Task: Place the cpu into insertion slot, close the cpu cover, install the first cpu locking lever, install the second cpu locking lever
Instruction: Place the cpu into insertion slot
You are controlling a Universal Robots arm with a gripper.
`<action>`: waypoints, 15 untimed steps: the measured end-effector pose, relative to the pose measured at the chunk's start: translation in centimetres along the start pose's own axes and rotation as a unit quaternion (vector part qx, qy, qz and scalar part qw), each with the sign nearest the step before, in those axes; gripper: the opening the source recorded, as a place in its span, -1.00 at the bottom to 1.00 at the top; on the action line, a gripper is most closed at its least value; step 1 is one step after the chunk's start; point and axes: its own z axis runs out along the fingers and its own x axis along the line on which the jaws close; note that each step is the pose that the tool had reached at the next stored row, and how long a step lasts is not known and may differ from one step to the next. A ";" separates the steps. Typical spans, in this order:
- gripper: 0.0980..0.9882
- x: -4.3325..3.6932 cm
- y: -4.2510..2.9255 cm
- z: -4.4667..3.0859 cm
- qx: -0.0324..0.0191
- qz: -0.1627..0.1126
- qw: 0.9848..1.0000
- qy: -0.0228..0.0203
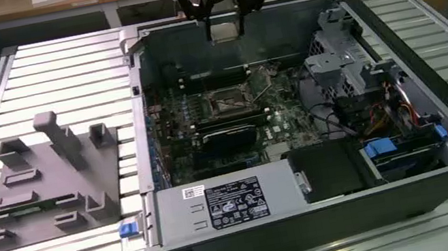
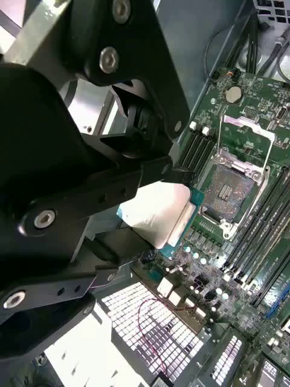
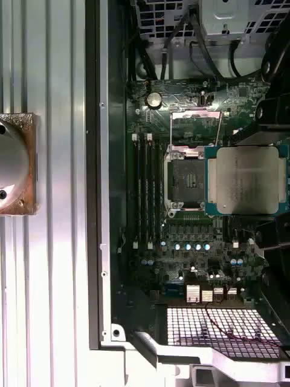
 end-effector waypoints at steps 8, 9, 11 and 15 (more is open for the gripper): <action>0.00 0.00 -0.01 0.14 0.000 0.000 1.000 0.000; 0.00 -0.01 -0.02 0.23 0.000 0.000 1.000 0.000; 0.00 -0.01 -0.04 0.40 0.000 0.000 1.000 0.000; 0.00 -0.02 -0.06 0.72 0.001 0.000 1.000 0.000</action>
